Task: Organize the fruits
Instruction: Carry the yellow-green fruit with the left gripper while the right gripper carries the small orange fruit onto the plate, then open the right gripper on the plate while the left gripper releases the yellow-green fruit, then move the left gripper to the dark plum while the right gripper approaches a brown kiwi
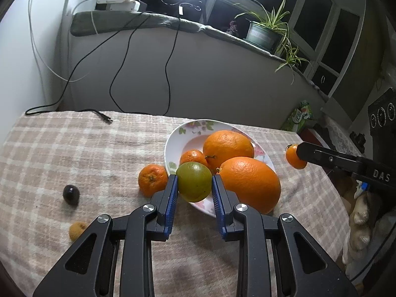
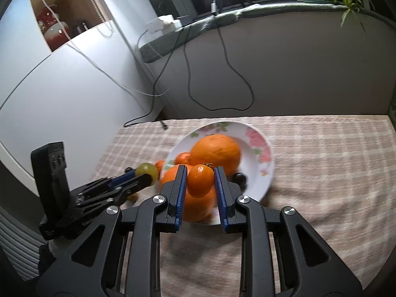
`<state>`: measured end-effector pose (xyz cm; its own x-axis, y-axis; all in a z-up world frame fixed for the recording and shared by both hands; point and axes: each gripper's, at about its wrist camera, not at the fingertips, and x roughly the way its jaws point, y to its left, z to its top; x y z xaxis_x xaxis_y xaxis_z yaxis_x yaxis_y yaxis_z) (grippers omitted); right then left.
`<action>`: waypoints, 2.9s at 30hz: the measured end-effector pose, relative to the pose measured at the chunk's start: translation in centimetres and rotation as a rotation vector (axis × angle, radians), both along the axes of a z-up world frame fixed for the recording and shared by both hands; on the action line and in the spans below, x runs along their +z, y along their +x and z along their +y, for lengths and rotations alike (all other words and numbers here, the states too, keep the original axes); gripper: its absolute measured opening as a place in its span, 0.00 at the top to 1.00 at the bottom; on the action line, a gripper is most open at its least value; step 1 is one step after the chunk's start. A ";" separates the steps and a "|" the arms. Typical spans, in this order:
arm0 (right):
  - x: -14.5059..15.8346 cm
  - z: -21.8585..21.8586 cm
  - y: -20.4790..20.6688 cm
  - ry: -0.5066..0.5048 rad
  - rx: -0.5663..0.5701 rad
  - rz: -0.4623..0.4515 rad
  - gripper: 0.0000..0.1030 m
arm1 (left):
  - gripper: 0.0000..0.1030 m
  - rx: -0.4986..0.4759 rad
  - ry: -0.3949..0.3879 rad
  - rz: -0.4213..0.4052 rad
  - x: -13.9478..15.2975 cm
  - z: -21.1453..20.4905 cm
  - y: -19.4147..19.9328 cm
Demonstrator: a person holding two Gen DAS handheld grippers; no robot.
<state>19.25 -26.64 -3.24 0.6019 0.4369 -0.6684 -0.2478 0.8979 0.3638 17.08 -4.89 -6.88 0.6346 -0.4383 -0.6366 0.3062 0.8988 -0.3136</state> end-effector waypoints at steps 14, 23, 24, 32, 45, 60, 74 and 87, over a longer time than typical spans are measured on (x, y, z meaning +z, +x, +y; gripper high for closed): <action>-2.4 -1.9 2.1 -0.072 -0.041 0.028 0.77 | 0.75 -0.008 0.007 0.011 -0.6 -0.5 1.0; -3.4 -1.7 2.8 -0.081 -0.035 0.050 0.77 | 0.75 -0.011 0.011 0.013 -0.6 -0.8 1.1; -3.5 -1.7 2.9 -0.083 -0.034 0.052 0.77 | 0.75 -0.013 0.013 0.014 -0.6 -0.9 1.1; -4.1 -1.6 3.2 -0.084 -0.022 0.071 0.77 | 0.74 -0.015 0.022 0.011 -0.6 -1.0 1.3; -4.2 -1.5 3.5 -0.085 -0.025 0.073 0.67 | 0.73 -0.013 0.029 0.008 -0.6 -1.1 1.3; -3.3 -1.8 2.8 -0.083 -0.045 0.043 0.30 | 0.59 -0.008 0.044 -0.027 0.4 -1.2 0.8; -2.4 -1.6 2.6 -0.084 -0.047 0.017 0.17 | 0.46 0.005 0.046 -0.046 1.0 -0.9 0.1; -1.0 -0.7 1.7 -0.084 -0.029 -0.011 0.17 | 0.46 0.026 0.051 -0.069 1.8 0.2 -1.4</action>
<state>20.98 -27.36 -4.25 0.6210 0.3623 -0.6951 -0.2252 0.9319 0.2845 15.65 -4.65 -5.09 0.6888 -0.3891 -0.6117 0.3016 0.9211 -0.2462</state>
